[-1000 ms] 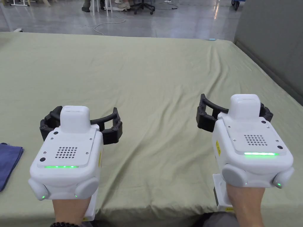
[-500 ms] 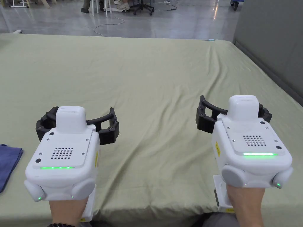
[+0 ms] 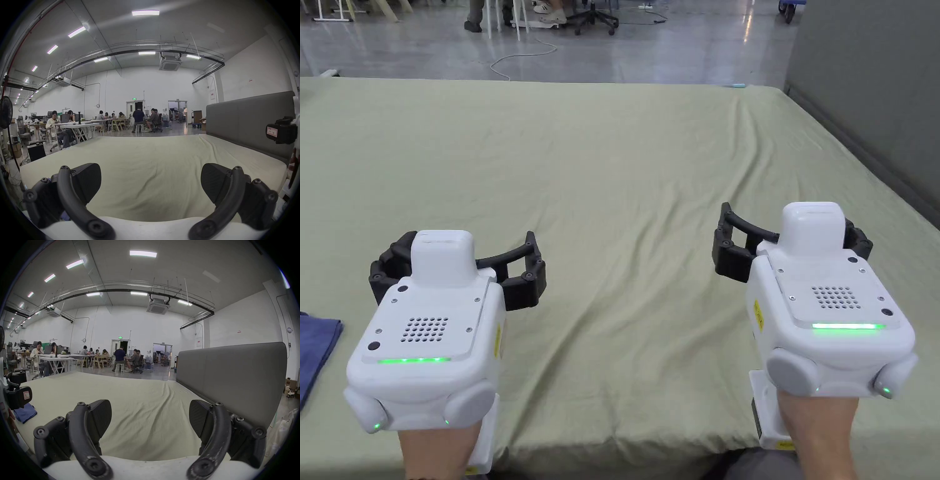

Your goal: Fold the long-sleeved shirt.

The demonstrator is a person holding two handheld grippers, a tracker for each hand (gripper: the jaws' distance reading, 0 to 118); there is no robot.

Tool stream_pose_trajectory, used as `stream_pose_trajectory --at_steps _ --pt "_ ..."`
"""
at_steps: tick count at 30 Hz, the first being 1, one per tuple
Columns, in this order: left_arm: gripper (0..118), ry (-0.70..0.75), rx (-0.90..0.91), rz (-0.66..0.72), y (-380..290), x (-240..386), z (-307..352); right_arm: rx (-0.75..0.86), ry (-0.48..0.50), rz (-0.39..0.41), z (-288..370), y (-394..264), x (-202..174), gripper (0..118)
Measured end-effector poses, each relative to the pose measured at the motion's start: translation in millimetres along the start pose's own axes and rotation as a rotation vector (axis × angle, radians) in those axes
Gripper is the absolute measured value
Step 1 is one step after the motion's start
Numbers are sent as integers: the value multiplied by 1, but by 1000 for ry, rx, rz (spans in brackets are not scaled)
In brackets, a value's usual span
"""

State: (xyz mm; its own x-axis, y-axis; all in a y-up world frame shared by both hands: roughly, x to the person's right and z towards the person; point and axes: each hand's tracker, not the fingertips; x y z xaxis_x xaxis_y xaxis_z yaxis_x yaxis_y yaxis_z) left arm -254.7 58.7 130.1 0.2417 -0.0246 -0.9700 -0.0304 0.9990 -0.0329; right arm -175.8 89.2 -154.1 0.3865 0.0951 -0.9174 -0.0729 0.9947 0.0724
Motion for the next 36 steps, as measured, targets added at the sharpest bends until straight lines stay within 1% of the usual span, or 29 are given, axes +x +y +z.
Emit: stream_pose_trajectory --at_steps 25,36 --pt "118 1 -1 -12 0 -1 3 -9 13 14 1 -3 -6 99" --pt "118 -2 2 -5 1 0 5 -10 10 5 3 -4 -4 99"
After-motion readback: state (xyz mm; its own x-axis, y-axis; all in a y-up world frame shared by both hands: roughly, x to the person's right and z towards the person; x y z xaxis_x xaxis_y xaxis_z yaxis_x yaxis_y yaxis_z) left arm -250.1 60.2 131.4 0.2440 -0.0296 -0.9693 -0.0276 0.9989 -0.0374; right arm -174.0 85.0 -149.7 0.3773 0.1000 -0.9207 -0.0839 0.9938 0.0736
